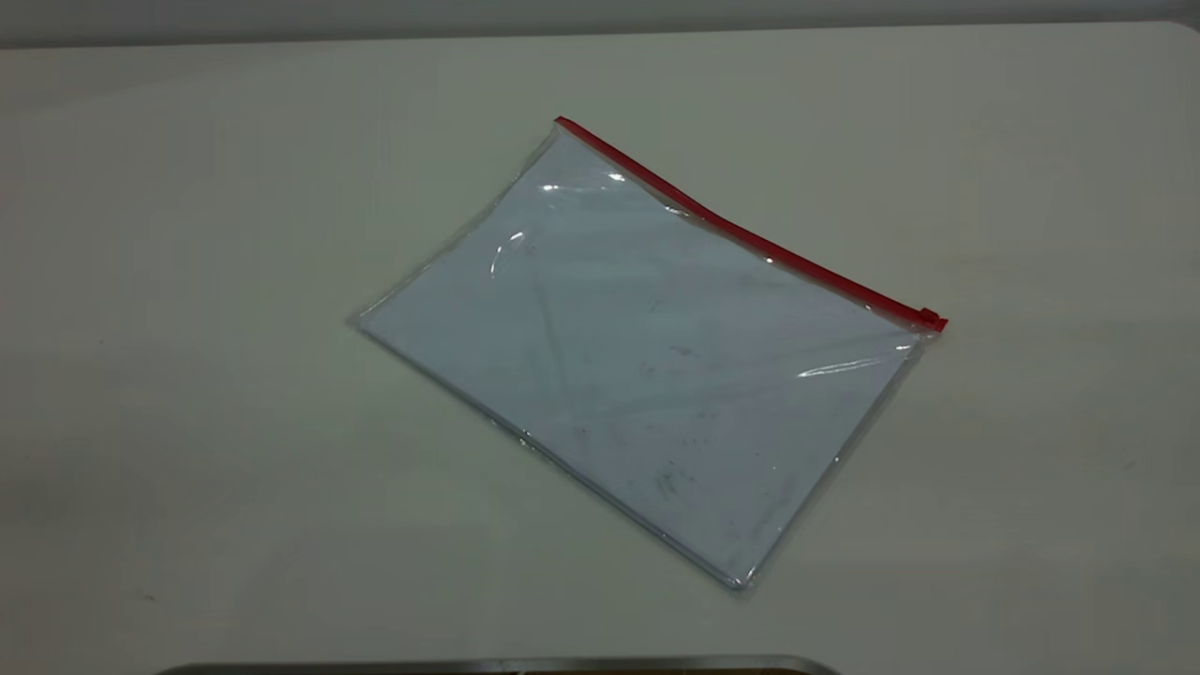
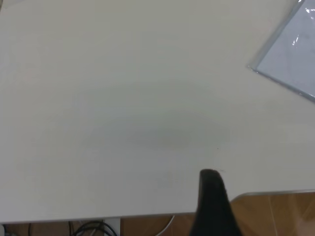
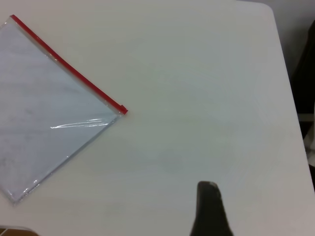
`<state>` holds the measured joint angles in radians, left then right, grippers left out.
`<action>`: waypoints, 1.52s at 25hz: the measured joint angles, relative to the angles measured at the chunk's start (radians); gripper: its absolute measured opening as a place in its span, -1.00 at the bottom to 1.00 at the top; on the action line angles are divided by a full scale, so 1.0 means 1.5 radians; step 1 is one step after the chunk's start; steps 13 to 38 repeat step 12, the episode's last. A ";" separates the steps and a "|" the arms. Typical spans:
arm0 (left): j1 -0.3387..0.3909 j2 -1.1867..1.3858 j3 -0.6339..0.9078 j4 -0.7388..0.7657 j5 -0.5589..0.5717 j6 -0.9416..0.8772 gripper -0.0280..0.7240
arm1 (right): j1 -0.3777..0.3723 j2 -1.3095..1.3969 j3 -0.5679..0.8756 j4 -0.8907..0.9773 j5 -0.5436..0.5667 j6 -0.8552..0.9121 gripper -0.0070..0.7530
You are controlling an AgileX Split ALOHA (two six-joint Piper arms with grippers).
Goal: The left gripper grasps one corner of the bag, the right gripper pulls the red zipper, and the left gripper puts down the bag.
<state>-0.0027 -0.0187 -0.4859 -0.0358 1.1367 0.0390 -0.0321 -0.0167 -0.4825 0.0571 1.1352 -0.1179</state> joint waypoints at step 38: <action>0.000 0.000 0.000 0.000 0.000 0.000 0.62 | 0.000 0.000 0.000 0.004 0.000 0.001 0.48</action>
